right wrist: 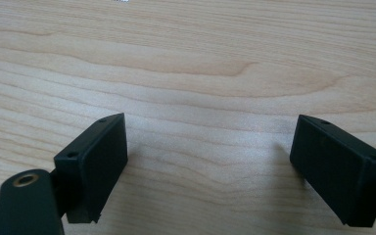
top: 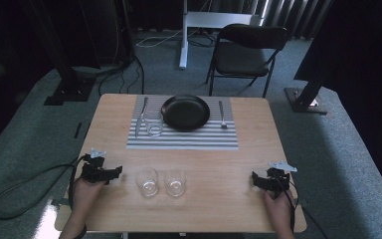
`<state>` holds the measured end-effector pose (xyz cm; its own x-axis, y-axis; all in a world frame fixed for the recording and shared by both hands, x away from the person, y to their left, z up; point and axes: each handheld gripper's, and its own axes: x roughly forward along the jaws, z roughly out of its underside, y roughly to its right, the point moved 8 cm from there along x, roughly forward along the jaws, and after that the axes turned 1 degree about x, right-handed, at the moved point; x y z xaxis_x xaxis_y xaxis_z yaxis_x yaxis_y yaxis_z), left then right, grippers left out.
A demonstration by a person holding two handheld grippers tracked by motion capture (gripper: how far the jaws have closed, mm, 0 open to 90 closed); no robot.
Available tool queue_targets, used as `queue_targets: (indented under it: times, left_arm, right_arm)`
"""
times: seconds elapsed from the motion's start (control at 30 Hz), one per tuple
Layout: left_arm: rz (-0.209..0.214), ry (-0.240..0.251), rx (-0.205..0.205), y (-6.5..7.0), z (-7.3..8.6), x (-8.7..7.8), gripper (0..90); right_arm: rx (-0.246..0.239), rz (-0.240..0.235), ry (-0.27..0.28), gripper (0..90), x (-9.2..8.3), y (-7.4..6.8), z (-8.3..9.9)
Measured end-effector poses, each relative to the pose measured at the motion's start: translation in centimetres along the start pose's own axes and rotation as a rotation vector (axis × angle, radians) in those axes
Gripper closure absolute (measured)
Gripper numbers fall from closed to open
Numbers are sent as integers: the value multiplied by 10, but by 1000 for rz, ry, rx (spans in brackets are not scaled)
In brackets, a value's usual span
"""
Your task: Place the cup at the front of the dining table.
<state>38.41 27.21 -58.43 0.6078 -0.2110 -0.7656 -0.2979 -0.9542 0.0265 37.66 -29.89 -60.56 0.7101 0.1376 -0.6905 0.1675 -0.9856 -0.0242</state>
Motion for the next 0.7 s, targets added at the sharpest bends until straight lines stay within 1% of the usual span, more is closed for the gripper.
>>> queue_targets:
  times: [0.1, 0.23, 0.27, 0.3, 0.37, 0.4, 0.47, 0.53, 0.57, 0.6, 0.63, 0.7]
  left_arm:
    - [1, 4, -13, -1, 5, -3, 167]
    - [-11, -1, -12, -3, 11, -6, 167]
    - [-29, 1, -13, -5, 14, -9, 167]
    - [-33, 7, -19, -5, 15, -10, 167]
    - [-26, 4, -36, -6, 19, -12, 167]
    - [-31, 4, -29, -6, 20, -13, 167]
    - [-44, -4, -30, -7, 24, -14, 167]
    - [-57, 1, -33, -9, 27, -16, 167]
    - [-57, 1, -33, -9, 27, -16, 167]
    - [-65, 9, -48, -10, 28, -18, 167]
    - [-59, 13, -57, -10, 28, -19, 167]
    - [-62, 23, -65, -9, 29, -21, 167]
  right_arm:
    - [0, 0, 0, 136, 0, 0, 0]
    - [0, 0, 0, 136, 0, 0, 0]
    - [0, 0, 0, 136, 0, 0, 0]
    - [1, 0, 0, 136, 0, 0, 0]
    - [0, 0, -1, 135, 0, 0, 0]
    - [1, 0, -1, 135, 0, 0, 0]
    - [2, 0, -1, 135, 0, 0, 0]
    - [2, 0, -1, 135, 0, 0, 0]
    - [2, 0, -1, 135, 0, 0, 0]
    - [2, 0, -1, 136, 0, 0, 0]
    - [2, 0, -1, 136, 0, 0, 0]
    - [2, 0, 0, 136, 0, 0, 0]
